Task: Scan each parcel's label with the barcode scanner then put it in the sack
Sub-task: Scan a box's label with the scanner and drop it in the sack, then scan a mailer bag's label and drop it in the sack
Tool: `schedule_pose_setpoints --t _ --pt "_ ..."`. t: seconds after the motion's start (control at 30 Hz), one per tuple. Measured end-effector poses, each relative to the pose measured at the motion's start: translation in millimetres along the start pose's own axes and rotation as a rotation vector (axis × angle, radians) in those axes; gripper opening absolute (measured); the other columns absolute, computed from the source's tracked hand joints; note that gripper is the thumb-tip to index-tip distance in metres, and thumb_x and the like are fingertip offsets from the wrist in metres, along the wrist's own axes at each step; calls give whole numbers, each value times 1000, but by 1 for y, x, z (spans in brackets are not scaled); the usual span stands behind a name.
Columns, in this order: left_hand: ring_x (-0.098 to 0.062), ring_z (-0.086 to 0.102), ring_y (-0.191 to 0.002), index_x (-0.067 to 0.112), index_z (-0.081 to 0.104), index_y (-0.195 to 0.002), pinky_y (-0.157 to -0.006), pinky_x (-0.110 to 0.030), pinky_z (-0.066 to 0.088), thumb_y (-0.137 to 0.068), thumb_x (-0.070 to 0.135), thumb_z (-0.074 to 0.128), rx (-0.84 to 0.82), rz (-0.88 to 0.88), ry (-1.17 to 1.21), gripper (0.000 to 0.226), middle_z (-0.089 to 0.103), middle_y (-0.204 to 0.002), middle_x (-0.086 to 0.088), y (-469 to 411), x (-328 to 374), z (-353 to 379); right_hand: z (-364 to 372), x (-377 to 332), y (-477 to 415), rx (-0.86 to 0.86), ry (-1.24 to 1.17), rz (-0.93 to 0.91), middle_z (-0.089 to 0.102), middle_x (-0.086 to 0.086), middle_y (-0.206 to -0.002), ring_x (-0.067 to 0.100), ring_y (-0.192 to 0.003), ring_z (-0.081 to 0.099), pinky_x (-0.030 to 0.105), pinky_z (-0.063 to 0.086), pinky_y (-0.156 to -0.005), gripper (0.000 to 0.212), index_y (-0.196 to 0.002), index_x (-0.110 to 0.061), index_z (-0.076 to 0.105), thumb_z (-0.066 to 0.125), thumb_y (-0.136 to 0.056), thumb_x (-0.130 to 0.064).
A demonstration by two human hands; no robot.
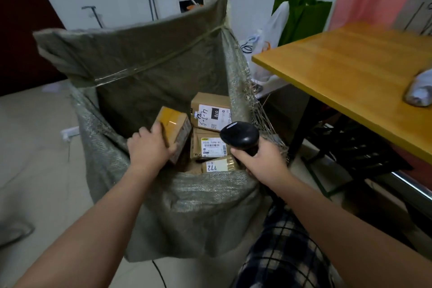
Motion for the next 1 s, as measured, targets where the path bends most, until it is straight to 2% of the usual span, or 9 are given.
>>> schedule_pose_setpoints --t 0.17,0.27,0.37,0.47,0.53,0.67,0.83,0.93,1.0 --pt "-38 50 -115 16 41 -132 -94 -41 39 -85 66 51 -212 -22 -54 70 49 -127 -20 -13 15 32 -6 3 0 22 -33 46 64 -7 -67 16 -66 63 29 50 -67 19 -87 -31 59 76 -80 -36" --pt "-36 43 -120 16 47 -131 -98 -43 34 -90 66 40 -134 53 -37 65 44 -132 -19 -14 37 22 -19 3 3 60 -73 50 64 -6 -68 15 -65 62 33 53 -71 18 -86 -31 59 76 -80 -34" --pt "-33 38 -124 18 46 -134 -101 -44 30 -93 58 43 1 168 91 58 41 -138 -14 -4 68 -2 -40 4 13 111 -85 53 67 -4 -73 15 -68 63 34 53 -73 18 -83 -31 58 76 -81 -33" --pt "-29 39 -126 19 41 -139 -100 -42 31 -95 50 45 71 301 253 54 45 -139 -8 12 110 -27 -73 4 25 201 -104 49 67 -9 -81 9 -75 64 28 53 -73 24 -99 -26 61 76 -81 -31" --pt "-27 40 -125 20 43 -138 -99 -40 31 -95 47 47 99 392 371 51 49 -135 -6 24 144 -42 -100 4 35 266 -110 59 67 -6 -77 10 -70 64 26 50 -68 28 -104 -22 62 74 -82 -32" --pt "-25 39 -126 22 43 -138 -101 -39 29 -95 44 50 107 597 541 49 48 -135 -2 56 223 -72 -165 9 65 458 -130 25 66 -1 -68 2 -54 60 13 44 -53 16 -96 -23 62 72 -85 -28" --pt "-24 36 -129 20 36 -143 -102 -39 29 -96 45 47 65 793 678 54 43 -139 -1 98 318 -100 -247 30 104 692 -97 59 66 1 -66 13 -59 64 29 48 -60 13 -89 -25 62 73 -83 -28" --pt "-25 38 -129 18 35 -143 -103 -40 32 -94 46 53 29 871 757 60 43 -137 -3 109 373 -115 -284 43 123 819 -68 75 66 -6 -85 -2 -76 61 14 43 -66 29 -108 -18 64 74 -82 -27" --pt "-25 40 -128 15 35 -143 -103 -38 36 -90 48 58 -12 877 839 67 43 -137 -5 108 409 -127 -300 51 133 882 -75 89 63 -10 -91 -6 -77 57 3 39 -61 32 -111 -19 62 74 -82 -26"
Point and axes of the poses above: each hand's wrist, its own y-axis away from the middle knuckle, its own z-axis out of the palm, x = y × z, the point moved 4 cm from there along -y, towards the middle knuckle
